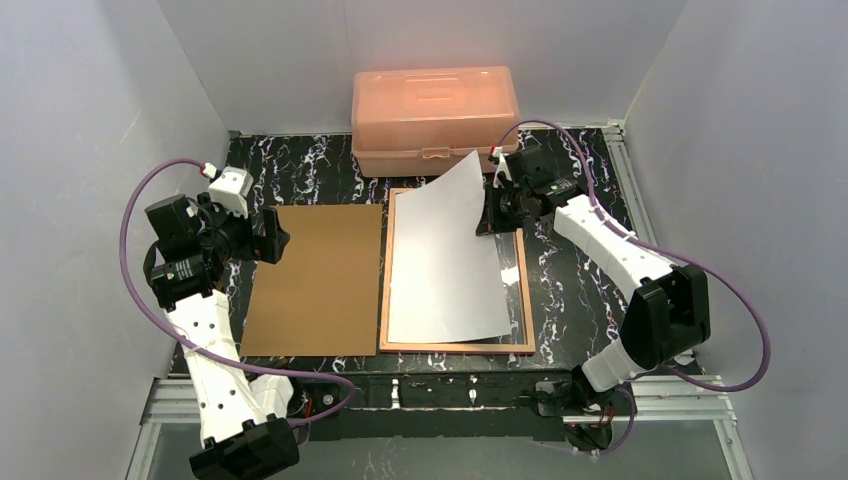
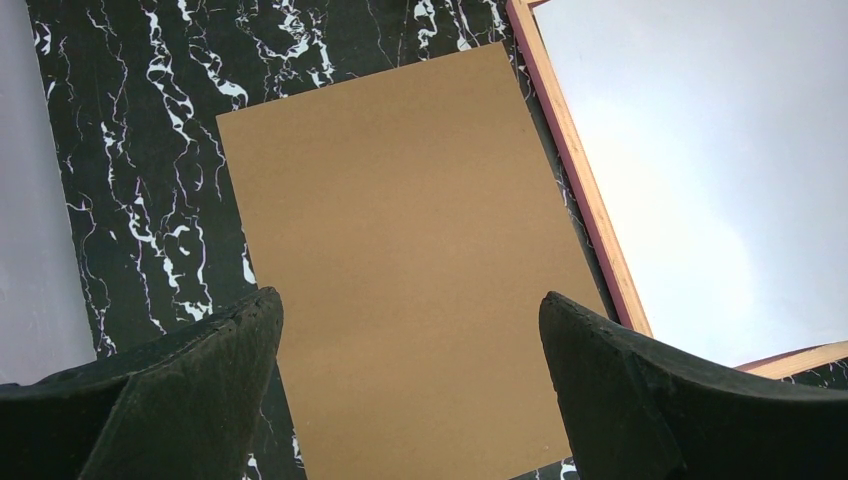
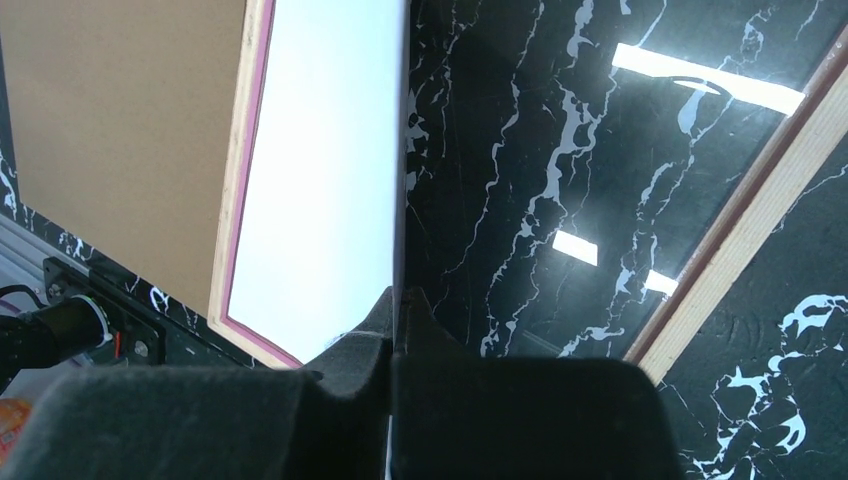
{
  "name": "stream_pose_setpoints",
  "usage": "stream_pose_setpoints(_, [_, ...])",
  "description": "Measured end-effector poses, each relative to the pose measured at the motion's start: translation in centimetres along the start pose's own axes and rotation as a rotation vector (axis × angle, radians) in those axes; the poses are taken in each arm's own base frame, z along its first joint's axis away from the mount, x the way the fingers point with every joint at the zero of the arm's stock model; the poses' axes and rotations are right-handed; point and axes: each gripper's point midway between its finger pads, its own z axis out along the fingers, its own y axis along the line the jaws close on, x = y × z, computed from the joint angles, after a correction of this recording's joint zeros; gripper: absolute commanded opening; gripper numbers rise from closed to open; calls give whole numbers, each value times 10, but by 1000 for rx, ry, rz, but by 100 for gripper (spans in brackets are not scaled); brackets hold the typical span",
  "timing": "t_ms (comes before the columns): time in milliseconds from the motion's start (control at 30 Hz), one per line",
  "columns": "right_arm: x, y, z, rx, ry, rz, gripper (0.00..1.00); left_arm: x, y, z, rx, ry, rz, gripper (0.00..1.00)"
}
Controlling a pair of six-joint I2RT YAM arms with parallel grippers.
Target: Put the photo into the frame
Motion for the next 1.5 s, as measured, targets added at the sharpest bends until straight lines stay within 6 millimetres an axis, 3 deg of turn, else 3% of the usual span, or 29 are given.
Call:
stream_pose_setpoints(500, [11,-4,10,-10,34,14,1,0,-1,0,7,-2,4,98])
stream_pose_setpoints(900, [11,-6,14,-11,27,15,8,3,-1,1,11,5,11,98])
stream_pose_setpoints(1333, [11,-19,19,49,23,-3,59,5,-2,1,13,9,10,98])
stream_pose_setpoints(1500, [10,-31,21,100,21,-34,66,4,-2,1,16,9,10,98])
